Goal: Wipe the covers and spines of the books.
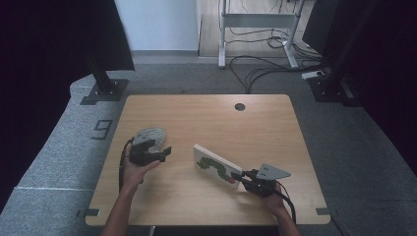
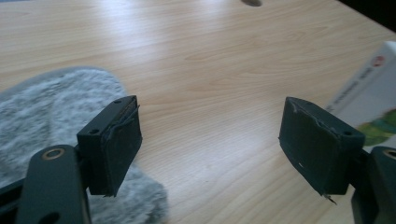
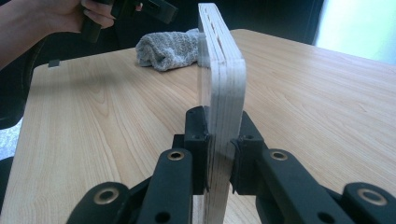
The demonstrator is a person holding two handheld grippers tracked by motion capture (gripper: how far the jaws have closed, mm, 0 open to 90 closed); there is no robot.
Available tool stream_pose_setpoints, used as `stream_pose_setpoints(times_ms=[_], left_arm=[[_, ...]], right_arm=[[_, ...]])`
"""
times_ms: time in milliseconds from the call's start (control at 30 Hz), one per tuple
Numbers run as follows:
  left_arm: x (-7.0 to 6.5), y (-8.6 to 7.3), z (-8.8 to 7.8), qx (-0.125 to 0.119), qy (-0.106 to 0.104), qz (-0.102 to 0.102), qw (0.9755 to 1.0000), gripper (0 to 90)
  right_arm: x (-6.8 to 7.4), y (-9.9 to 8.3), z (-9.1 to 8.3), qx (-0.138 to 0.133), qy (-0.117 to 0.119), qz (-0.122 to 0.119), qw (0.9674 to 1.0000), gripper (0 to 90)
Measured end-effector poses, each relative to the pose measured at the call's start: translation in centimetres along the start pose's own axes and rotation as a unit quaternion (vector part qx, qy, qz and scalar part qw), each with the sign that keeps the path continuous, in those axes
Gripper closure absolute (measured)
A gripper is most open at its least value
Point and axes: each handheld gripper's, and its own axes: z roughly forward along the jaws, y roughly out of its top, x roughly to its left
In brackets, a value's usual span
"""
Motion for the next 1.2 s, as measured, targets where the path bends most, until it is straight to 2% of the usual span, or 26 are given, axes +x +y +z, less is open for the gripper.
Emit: stream_pose_setpoints(times_ms=[133, 267, 367, 433, 533, 667, 833, 900, 1100, 1200], left_arm=[[1.2, 0.5, -0.5, 0.005, 0.022, -0.003, 0.9997, 21.2], [3.2, 0.7, -0.6, 0.016, 0.055, -0.015, 0.9982, 22.2], [4.1, 0.4, 0.1, 0.031, 0.069, -0.021, 0.9969, 22.8], [4.4, 0.1, 0.8, 0.047, 0.079, -0.016, 0.9957, 23.0], [4.7, -0.6, 2.0, 0.058, 0.092, -0.023, 0.9937, 24.3], [5.2, -1.4, 2.8, 0.07, 0.094, -0.041, 0.9923, 27.6], [5.4, -2.2, 3.7, 0.093, 0.097, -0.039, 0.9902, 32.6], [5.6, -2.6, 4.1, 0.106, 0.092, -0.041, 0.9893, 35.2], [5.7, -3.2, 4.3, 0.1, 0.093, -0.047, 0.9895, 45.7], [5.7, -3.6, 4.3, 0.084, 0.093, -0.046, 0.9911, 54.7]], right_arm=[[0.0, 0.0, 0.0, 0.0, -0.001, -0.002, 1.0, 78.8], [0.1, 0.0, 0.0, 0.0, -0.001, -0.004, 1.0, 78.8], [0.0, 0.0, 0.0, 0.0, -0.001, -0.002, 1.0, 78.8], [0.0, 0.0, 0.0, -0.001, 0.0, -0.001, 1.0, 78.8], [0.0, -0.1, 0.0, -0.002, 0.0, 0.0, 1.0, 78.9], [0.1, -0.1, 0.0, -0.002, -0.001, 0.0, 1.0, 78.8], [0.0, -0.1, -0.1, -0.003, 0.0, 0.003, 1.0, 78.8], [0.0, -0.1, -0.1, -0.003, 0.0, 0.002, 1.0, 78.8], [-0.1, -0.2, -0.1, -0.005, 0.0, 0.006, 1.0, 78.8], [-0.1, -0.2, -0.1, -0.006, 0.0, 0.008, 1.0, 78.8]])
